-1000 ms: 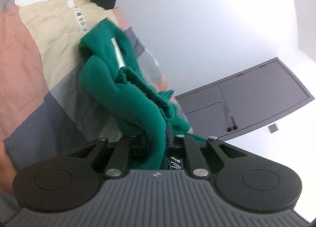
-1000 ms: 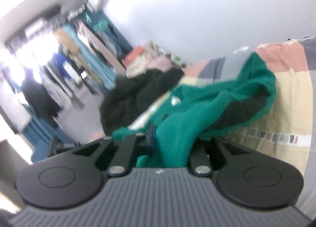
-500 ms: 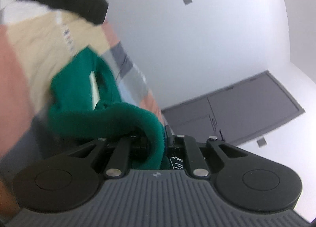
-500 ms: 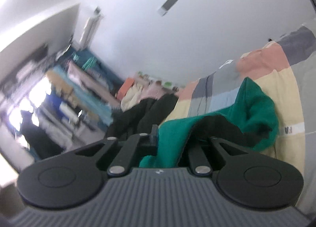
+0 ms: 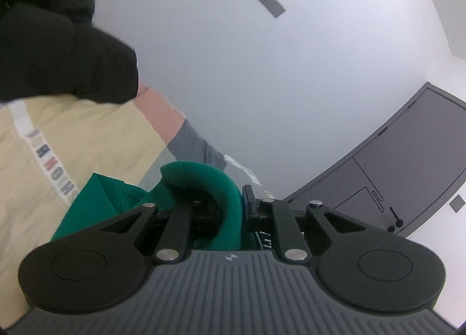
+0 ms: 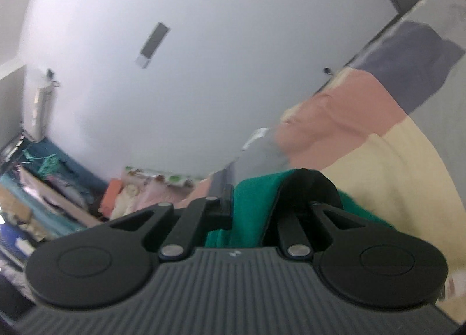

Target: Fold large clothes

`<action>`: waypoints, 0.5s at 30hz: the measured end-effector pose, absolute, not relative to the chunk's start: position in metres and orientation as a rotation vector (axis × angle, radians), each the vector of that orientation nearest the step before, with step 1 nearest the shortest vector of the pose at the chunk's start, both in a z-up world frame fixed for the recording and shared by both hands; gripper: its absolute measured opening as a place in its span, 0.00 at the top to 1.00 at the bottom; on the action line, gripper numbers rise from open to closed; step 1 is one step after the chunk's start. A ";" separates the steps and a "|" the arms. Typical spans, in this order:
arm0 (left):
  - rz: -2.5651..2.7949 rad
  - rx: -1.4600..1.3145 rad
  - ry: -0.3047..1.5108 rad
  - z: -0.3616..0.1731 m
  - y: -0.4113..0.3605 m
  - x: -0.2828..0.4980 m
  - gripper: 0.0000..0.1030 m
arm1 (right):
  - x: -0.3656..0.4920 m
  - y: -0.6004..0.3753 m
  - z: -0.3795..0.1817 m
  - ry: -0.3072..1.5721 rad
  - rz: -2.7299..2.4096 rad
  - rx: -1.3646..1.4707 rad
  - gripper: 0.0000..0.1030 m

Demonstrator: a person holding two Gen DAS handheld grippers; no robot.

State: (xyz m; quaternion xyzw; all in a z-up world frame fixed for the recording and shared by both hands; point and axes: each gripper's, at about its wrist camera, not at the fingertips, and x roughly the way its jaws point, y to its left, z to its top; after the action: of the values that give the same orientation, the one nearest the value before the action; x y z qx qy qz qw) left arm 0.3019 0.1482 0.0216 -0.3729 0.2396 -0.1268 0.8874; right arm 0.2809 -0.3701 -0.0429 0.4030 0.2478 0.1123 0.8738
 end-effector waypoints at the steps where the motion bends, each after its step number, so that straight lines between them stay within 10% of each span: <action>1: -0.261 -0.782 0.510 0.008 0.150 0.315 0.82 | 0.290 -0.369 -0.057 0.519 0.220 0.824 0.90; 15: -0.197 -0.773 0.686 -0.085 0.143 0.426 0.80 | 0.374 -0.373 -0.141 0.649 0.122 0.847 0.91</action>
State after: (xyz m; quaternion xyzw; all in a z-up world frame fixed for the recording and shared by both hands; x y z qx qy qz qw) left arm 0.4258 0.1434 -0.0851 -0.3689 0.3274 -0.0943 0.8648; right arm 0.3736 -0.3729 -0.1413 0.4035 0.3092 0.0579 0.8592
